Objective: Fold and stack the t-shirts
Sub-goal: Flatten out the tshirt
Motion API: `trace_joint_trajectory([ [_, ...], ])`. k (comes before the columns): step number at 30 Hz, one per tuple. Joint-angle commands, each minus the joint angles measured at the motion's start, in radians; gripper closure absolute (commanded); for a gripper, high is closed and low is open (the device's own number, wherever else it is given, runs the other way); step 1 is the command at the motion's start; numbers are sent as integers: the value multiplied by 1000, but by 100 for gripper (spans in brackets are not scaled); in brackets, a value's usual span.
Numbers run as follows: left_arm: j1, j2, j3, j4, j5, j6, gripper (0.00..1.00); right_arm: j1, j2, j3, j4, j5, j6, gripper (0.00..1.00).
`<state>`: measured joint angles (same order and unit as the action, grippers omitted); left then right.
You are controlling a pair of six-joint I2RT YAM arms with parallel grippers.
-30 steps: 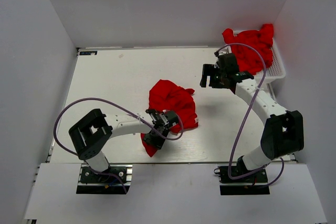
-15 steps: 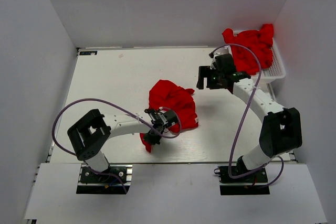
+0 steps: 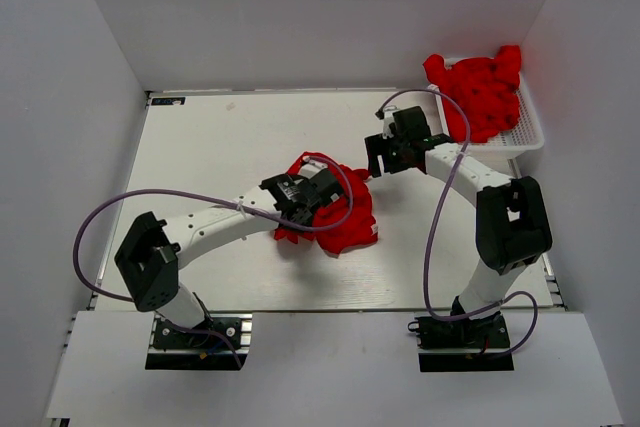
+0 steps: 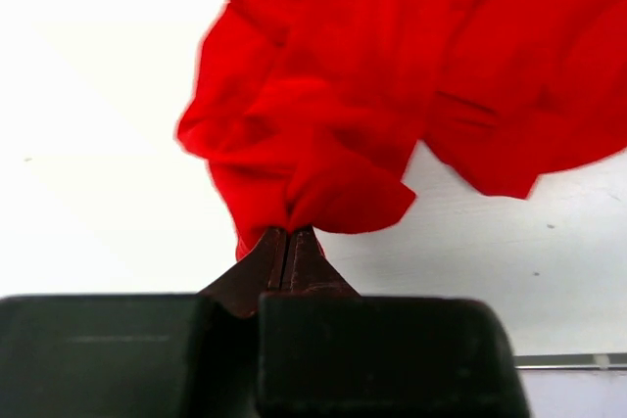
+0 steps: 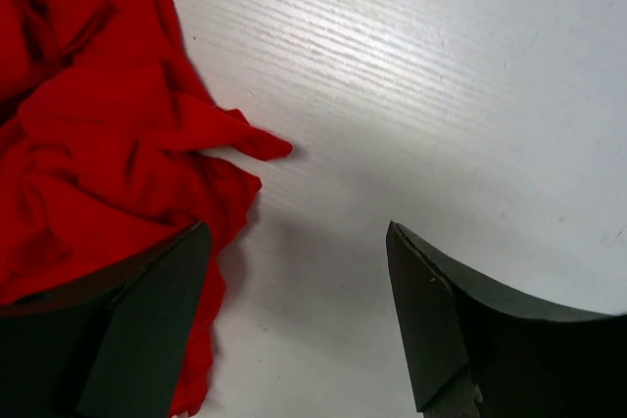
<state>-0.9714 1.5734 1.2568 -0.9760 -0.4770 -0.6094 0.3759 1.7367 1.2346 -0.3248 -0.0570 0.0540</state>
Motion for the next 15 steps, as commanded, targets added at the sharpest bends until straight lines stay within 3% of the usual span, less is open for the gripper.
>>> trace_joint_trajectory([
  [1,23,-39,46,-81,-52,0,100,8,6,11,102,-36,-179,22],
  [10,69,-49,56,-99,-63,-12,100,9,92,49,69,-75,-311,26],
  [15,100,-49,56,-109,-63,-21,100,11,113,49,82,-174,-345,24],
])
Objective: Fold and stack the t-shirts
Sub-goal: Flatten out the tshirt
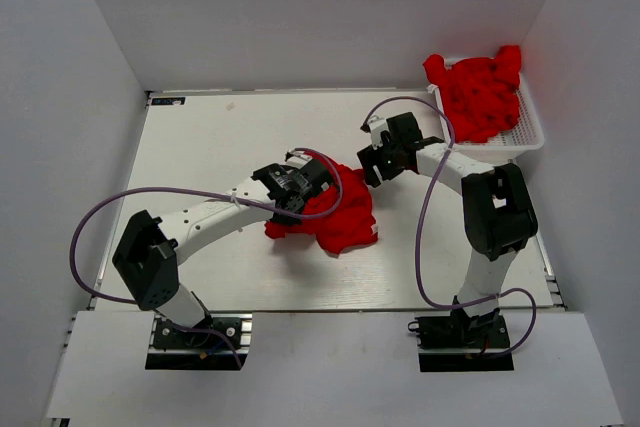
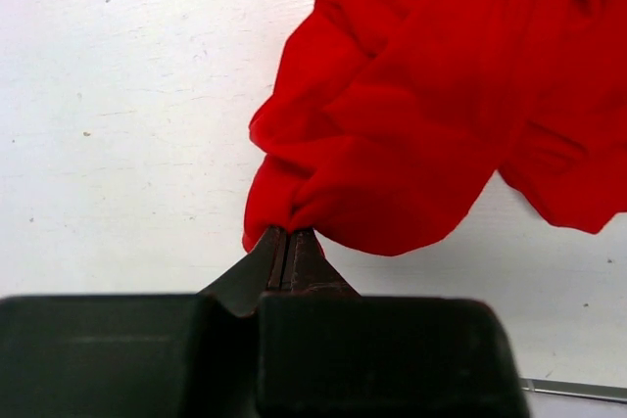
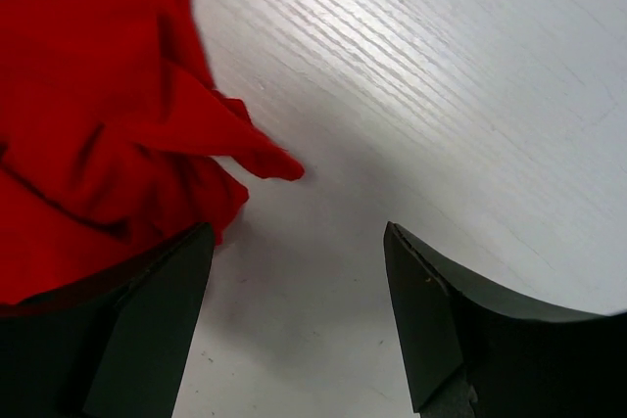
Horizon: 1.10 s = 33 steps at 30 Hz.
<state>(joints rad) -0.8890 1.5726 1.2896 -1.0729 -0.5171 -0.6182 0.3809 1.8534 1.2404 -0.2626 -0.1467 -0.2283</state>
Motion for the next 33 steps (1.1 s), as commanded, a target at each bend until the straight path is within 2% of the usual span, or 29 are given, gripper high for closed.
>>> trace_joint_trajectory([
  [1,18,-48,24,-12,-23,-12,100,7,1,48,26,-99,-84,24],
  [15,79,-48,24,-2,5,-12,100,32,151,180,0,-152,-169,23],
  [17,79,-48,33,-2,5,-12,100,36,165,188,6,-169,-177,26],
  [18,88,-48,33,-2,5,-12,100,38,171,191,3,-171,-178,29],
  [19,88,-48,33,-2,5,-12,100,42,185,198,6,-172,-172,39],
  [21,88,-48,33,-2,5,-12,100,47,191,199,10,-180,-166,44],
  [22,97,-48,33,-2,5,-12,100,46,193,195,17,-191,-164,71],
  [23,97,-48,42,-2,5,-12,100,47,191,191,28,-194,-157,88],
  [24,97,-48,42,-12,-4,-12,100,46,181,185,37,-198,-154,100],
  [26,97,-48,51,-12,-4,-12,100,44,132,150,77,-218,-132,100],
  [28,107,-57,60,-12,-14,-12,100,42,84,117,158,-170,-96,100],
  [29,107,-57,79,-12,-29,-12,100,44,8,61,190,-147,-56,100],
  [30,107,-57,91,-12,-52,-12,100,42,-18,45,279,-119,-39,100],
  [33,116,-66,164,-12,-108,0,100,41,-121,30,313,98,39,100],
])
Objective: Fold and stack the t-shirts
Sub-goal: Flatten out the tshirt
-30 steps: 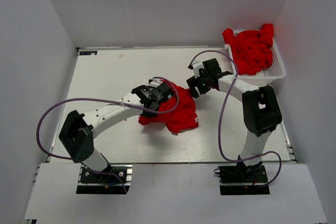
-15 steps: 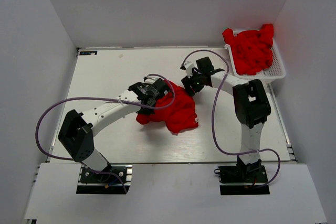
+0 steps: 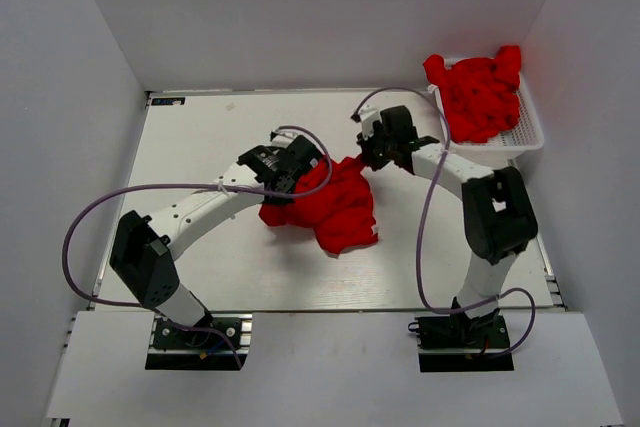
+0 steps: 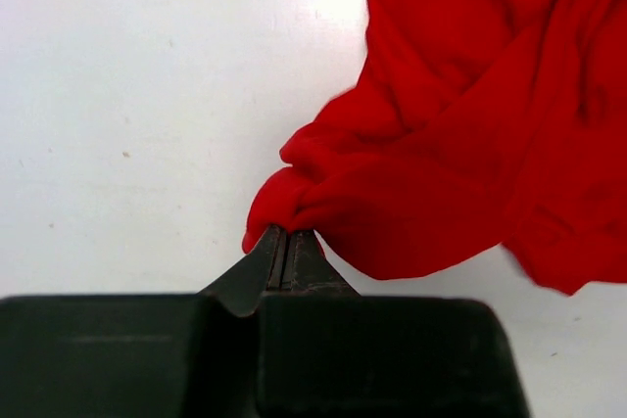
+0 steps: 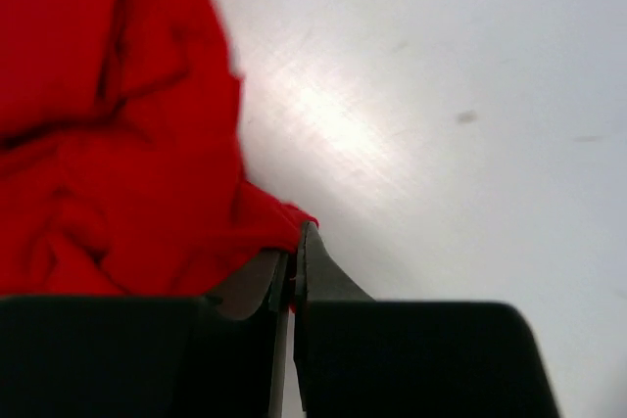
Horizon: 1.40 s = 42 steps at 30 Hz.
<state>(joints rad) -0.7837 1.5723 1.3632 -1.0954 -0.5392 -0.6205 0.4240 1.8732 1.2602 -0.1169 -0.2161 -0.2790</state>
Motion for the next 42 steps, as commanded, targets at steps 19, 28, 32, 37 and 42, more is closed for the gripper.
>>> trace_joint_trajectory([
  [19,202,42,798,350,-297,473,100,-51,-424,549,-4,911,-1,100],
  [28,221,-46,902,678,-387,856,100,-60,-467,754,34,1021,-192,100],
  [32,196,-110,902,744,-338,964,100,-54,-519,803,52,1015,-247,100],
  [37,196,-170,925,770,-185,1034,100,-56,-607,877,37,914,-304,100],
  [42,196,-202,1014,759,-79,1044,100,-53,-706,906,17,720,-298,100],
])
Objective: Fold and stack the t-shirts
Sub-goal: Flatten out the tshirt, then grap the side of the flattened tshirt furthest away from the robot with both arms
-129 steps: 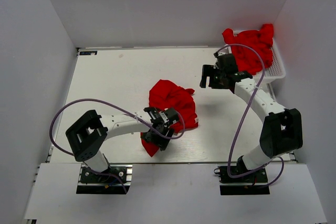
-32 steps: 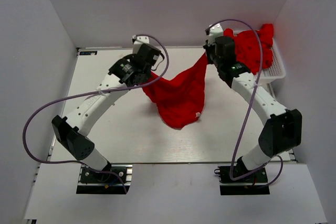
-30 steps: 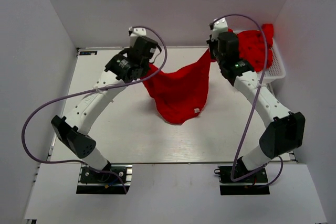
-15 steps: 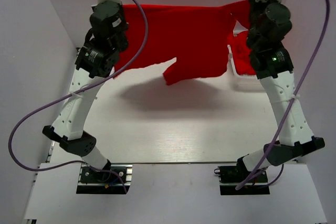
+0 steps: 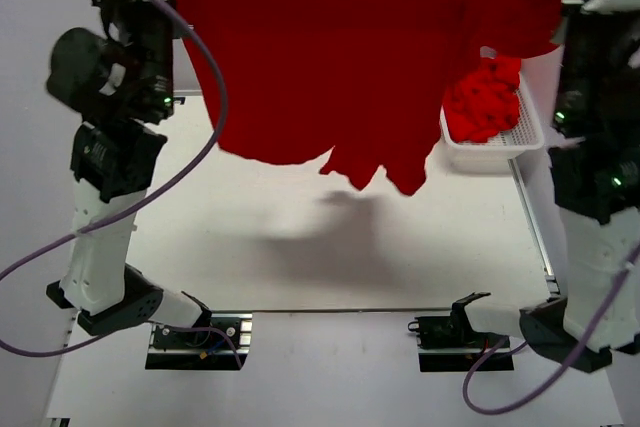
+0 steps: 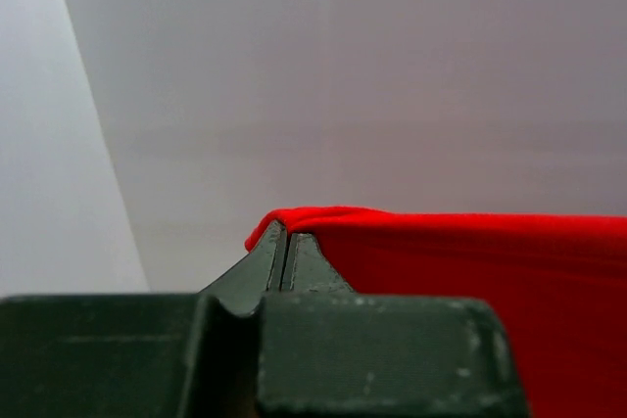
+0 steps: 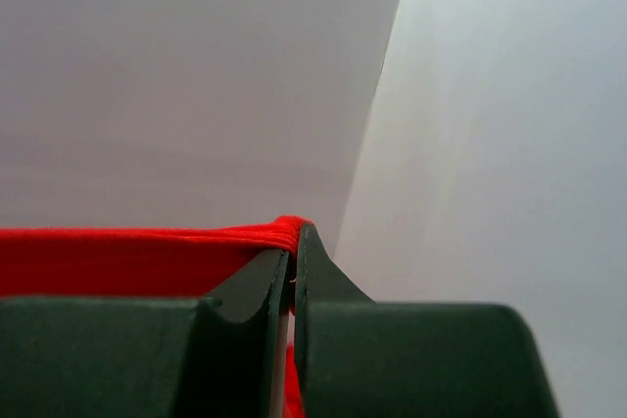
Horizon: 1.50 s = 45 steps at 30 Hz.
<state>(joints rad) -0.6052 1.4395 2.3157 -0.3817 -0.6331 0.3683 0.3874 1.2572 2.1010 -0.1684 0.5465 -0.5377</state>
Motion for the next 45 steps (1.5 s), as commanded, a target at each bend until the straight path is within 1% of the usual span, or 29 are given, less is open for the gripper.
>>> trace_joint_trajectory([
  [1,18,-70,62,46,54,55,100,-18,-94,63,87,-43,-38,100],
  [6,18,-119,62,0,165,32,100,-21,-140,36,136,-94,-65,100],
  [7,18,-134,62,-11,212,32,100,-21,-150,33,130,-105,-61,100],
  [9,18,-165,-2,-11,254,12,100,-21,-173,-11,127,-114,-39,100],
  [10,18,-165,-27,-11,254,12,100,-19,-206,-97,133,-108,-38,100],
  [11,18,-174,-59,-2,254,12,100,-16,-214,-126,150,-108,-47,100],
  [12,18,-157,-59,-2,225,12,100,-19,-219,-153,185,-100,-48,100],
  [14,18,-124,-68,-2,159,12,100,-18,-210,-211,182,-92,-56,100],
  [15,18,-105,-87,-2,79,-6,100,-15,-205,-226,188,-68,-54,100],
  [16,18,-93,-111,-3,41,-25,100,-18,-196,-277,201,-18,-56,100],
  [17,18,-93,-210,22,-6,-40,100,-18,-185,-348,248,13,-73,100],
  [19,33,-93,-315,58,-62,-87,100,-21,-156,-464,372,115,-106,100],
  [20,33,-102,-413,58,-86,-121,100,-25,-145,-499,400,134,-107,100],
  [21,33,-102,-461,70,-120,-161,100,-27,-98,-588,447,148,-102,100],
  [23,56,-80,-582,70,-146,-233,100,-30,-61,-630,449,133,-68,100],
  [24,56,-47,-613,60,-146,-261,100,-39,3,-666,439,121,3,100],
  [25,73,-22,-640,60,-146,-329,100,-41,31,-676,429,98,30,100],
  [26,96,8,-669,34,-119,-353,100,-48,88,-688,426,78,45,100],
  [28,123,133,-661,0,-97,-419,100,-56,184,-679,425,63,97,100],
  [29,154,181,-633,-29,-56,-430,100,-58,267,-650,402,59,122,100],
  [31,182,278,-602,-29,-31,-430,100,-67,428,-542,373,32,156,100],
  [32,194,380,-551,-46,-8,-442,100,-68,470,-514,319,30,172,100],
  [33,220,430,-526,-46,-8,-442,100,-71,581,-425,302,18,177,100],
  [35,258,569,-420,-91,30,-442,100,-71,646,-374,265,13,179,100],
  [36,271,609,-389,-91,39,-442,100,-68,675,-349,251,0,176,100],
  [37,281,643,-337,-101,56,-442,100,-70,756,-273,233,-5,176,100],
  [40,327,742,-279,-92,107,-442,100,-67,859,-173,211,-52,177,100],
  [44,380,815,-269,-1,150,-442,100,-67,978,-57,213,-91,168,100],
  [45,389,834,-236,10,160,-431,100,-67,990,-47,225,-100,166,100],
])
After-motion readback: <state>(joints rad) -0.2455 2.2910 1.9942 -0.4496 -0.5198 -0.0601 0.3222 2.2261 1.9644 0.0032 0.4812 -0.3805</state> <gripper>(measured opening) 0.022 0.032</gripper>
